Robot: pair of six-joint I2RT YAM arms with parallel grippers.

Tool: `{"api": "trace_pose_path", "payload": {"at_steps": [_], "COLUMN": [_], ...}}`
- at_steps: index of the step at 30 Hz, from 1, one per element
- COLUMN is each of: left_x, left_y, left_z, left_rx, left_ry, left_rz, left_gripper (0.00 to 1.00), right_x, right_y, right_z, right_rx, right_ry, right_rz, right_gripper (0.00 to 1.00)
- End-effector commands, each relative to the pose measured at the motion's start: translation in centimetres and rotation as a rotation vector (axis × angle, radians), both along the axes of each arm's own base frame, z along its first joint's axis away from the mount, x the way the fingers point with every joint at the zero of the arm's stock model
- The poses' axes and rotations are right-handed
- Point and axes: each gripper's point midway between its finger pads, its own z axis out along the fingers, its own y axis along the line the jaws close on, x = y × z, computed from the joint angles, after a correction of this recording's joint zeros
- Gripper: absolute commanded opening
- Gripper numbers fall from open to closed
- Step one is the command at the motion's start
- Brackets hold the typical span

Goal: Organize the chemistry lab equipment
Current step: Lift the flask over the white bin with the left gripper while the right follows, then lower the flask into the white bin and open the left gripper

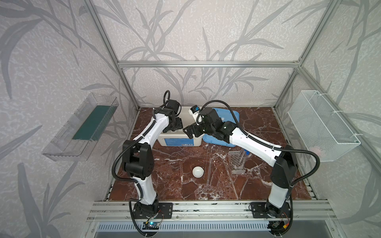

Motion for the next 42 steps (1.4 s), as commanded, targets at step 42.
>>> {"api": "trace_pose_path", "payload": {"at_steps": [42], "left_x": [7.6], "left_y": [-1.5], "left_z": [-6.6], "left_rx": [-0.020], "left_ry": [0.011], "left_rz": [-0.024], "left_gripper": [0.52], "right_x": [2.3], "right_y": [0.2], "right_z": [-1.2], "right_rx": [0.059], "right_ry": [-0.015], "right_rz": [0.018], "right_gripper": [0.99]}}
